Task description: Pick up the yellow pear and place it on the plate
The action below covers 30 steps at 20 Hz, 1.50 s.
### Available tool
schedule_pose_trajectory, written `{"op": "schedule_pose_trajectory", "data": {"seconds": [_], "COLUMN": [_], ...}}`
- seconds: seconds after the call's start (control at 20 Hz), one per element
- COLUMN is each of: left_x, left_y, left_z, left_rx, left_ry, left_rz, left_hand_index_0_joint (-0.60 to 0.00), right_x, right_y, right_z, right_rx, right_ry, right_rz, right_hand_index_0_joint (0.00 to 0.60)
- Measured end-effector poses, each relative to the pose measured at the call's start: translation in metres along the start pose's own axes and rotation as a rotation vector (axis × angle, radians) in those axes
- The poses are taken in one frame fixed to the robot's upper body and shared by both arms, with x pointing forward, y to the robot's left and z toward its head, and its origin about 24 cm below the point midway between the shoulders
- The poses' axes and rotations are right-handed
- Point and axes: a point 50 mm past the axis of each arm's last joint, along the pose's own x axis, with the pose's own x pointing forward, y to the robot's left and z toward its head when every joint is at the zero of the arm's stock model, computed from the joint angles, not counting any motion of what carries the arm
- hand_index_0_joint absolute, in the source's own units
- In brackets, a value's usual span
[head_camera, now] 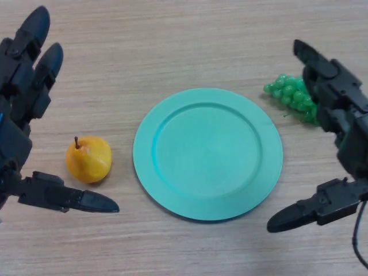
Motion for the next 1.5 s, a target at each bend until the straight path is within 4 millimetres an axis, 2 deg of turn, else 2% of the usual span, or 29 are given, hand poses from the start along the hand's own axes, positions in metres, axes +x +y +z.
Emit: {"op": "schedule_pose_trajectory", "data": {"seconds": [0.1,0.5,0.65,0.8,0.95,1.05,1.15,1.3,1.5], "left_x": [0.0,-0.003,0.0,0.003,0.0,-0.001,0.001,0.008,0.012], "left_y": [0.0,0.001,0.01,0.023,0.035,0.039,0.045,0.042,0.028], "left_z": [0.0,-0.005,-0.024,-0.036,-0.074,-0.092,-0.101,-0.114,-0.146], "left_rx": [0.0,0.031,0.084,0.114,0.088,0.075,0.094,0.103,0.121], "left_ry": [0.002,0.033,0.103,0.098,0.199,0.264,0.283,0.276,0.361], "left_rz": [0.0,0.008,0.056,0.147,0.259,0.298,0.323,0.33,0.259], "left_hand_index_0_joint": [0.0,0.0,0.0,0.0,0.0,0.0,0.0,0.0,0.0], "right_x": [0.003,0.003,0.003,0.003,0.002,0.002,0.0,-0.002,-0.003], "right_y": [-0.004,-0.006,-0.006,-0.007,-0.007,-0.007,-0.007,-0.007,-0.005], "right_z": [0.004,-0.004,-0.006,-0.006,-0.007,-0.011,-0.015,-0.018,-0.018], "right_rx": [-0.012,-0.005,-0.006,-0.006,-0.009,-0.006,-0.001,0.004,0.038], "right_ry": [-0.02,0.015,0.021,0.022,0.014,0.023,0.04,0.051,0.046], "right_rz": [-0.012,-0.019,-0.019,-0.02,-0.021,-0.023,-0.023,-0.024,-0.011], "right_hand_index_0_joint": [0.0,0.0,0.0,0.0,0.0,0.0,0.0,0.0,0.0]}}
